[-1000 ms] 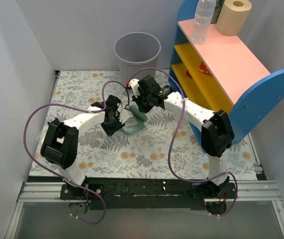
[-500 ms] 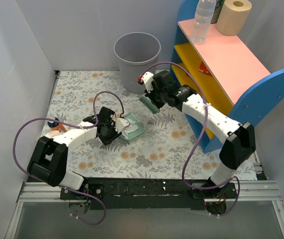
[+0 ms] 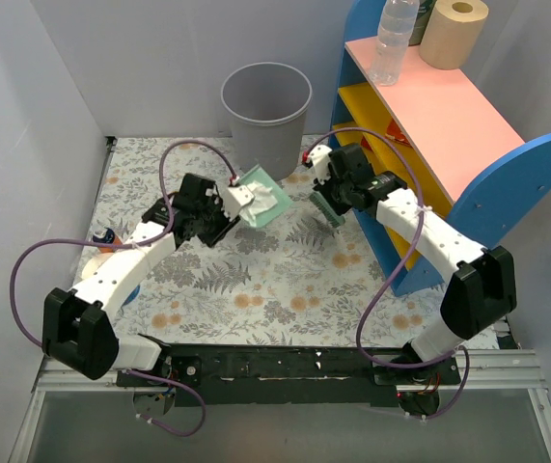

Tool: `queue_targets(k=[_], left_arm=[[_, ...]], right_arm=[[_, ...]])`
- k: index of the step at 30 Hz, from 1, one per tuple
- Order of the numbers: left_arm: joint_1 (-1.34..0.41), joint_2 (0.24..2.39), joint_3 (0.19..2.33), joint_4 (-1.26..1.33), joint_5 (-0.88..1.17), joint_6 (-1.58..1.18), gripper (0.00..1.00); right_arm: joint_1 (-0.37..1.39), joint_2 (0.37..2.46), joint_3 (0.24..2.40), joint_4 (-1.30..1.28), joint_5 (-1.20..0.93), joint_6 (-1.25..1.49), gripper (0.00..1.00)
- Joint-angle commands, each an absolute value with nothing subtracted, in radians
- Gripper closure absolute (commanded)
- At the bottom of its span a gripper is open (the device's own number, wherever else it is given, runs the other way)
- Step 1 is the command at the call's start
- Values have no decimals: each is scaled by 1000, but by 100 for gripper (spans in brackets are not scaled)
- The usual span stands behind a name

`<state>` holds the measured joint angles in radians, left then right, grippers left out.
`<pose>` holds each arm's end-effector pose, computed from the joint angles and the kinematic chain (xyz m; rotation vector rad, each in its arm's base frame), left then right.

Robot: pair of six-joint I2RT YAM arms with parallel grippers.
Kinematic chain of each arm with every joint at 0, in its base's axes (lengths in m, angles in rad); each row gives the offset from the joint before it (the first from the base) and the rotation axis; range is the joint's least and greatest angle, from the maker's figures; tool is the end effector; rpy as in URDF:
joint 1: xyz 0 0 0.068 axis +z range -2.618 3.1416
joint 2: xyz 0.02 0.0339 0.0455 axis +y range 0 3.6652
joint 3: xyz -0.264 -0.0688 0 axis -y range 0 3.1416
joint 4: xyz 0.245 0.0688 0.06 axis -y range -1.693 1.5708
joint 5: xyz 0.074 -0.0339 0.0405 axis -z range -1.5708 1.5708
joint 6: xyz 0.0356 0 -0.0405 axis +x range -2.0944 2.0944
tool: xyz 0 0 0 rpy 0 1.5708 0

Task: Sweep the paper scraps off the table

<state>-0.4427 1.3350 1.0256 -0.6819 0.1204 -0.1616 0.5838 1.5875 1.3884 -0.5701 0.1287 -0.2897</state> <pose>0.2420 -0.1195 0.2613 0.4101 2.5655 -0.3799 0.2987 0.1918 0.3118 -0.9284 2.1393 -0.0039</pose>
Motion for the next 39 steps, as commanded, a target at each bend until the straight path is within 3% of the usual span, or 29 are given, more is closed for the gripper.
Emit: queue_targets(k=[1,6,21,29,35,39], left_arm=[[-446,1311,1239,-742,124,-198,100],[-446,1365,1448,-697,48,-224,100],[-365,1937,2276,-707,-116,-164,100],[-350,2080,2401,-479,-215,211,100],[-313,2134,2381,-400,-247,510,100],[-276,2155,2342,-255,-294,939,100]], right_arm=[[535,1508,1364,-535,78,-250,99],[523,1494,1318,-534,48,-244,99],[523,1496,1313,-554,-83,-216,99],[523,1505,1327,-555,-110,-219,99],[523,1506,1324,-557,-120,-221,99],[523,1508,1312,-561,-143,-212,99]])
